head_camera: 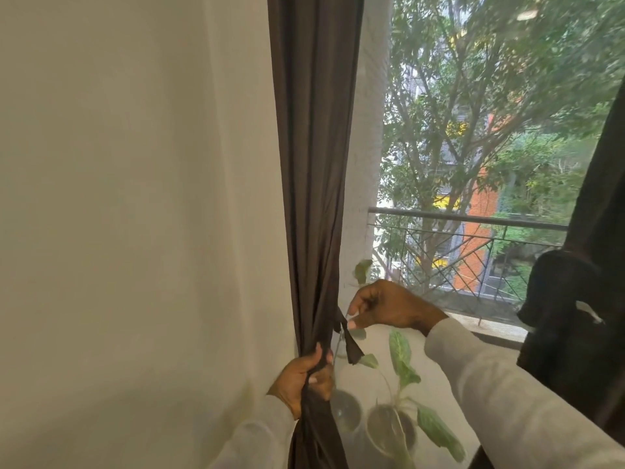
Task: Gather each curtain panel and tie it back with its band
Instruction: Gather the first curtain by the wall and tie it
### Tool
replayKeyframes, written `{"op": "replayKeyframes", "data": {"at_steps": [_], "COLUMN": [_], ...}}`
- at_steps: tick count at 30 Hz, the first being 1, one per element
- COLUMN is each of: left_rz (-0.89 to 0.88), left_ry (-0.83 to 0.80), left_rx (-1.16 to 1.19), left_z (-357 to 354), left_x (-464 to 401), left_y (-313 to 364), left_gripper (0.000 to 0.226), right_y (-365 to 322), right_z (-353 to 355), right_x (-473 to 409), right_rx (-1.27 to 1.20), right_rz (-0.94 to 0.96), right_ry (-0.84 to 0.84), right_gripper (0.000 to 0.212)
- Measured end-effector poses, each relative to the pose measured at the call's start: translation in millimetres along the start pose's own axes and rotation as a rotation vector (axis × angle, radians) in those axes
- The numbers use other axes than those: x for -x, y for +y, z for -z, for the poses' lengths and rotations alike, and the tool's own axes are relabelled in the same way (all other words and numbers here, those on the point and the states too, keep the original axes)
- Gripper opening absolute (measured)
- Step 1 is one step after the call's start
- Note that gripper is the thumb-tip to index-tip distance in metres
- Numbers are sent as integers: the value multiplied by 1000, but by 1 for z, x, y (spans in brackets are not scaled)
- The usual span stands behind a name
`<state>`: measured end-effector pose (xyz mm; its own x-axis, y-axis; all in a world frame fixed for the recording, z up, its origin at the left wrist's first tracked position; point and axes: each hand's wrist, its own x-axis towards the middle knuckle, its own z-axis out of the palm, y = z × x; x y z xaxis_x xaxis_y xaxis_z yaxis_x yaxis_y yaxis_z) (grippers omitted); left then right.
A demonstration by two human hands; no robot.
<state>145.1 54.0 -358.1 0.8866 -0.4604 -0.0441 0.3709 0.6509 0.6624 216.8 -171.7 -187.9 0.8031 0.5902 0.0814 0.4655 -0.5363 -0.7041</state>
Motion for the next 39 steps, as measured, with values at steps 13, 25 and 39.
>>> {"op": "replayKeyframes", "data": {"at_steps": [13,25,39], "left_rz": [-68,-632,-612], "left_ry": [185,1006,900], "left_rx": [-141,-1522,-1452], "left_z": [-1,-6,-17], "left_x": [-13,-34,-34], "left_y": [-3,-37,-55], "left_gripper": [40,43,71], "right_y": [-2,-30,-7], "right_z": [-9,-20,-34], "right_x": [3,-5,-29], "right_rx": [-339,-349,-226], "right_rz": [15,-134,-216], "right_ry": [62,-32,199], "right_gripper": [12,52,83]}}
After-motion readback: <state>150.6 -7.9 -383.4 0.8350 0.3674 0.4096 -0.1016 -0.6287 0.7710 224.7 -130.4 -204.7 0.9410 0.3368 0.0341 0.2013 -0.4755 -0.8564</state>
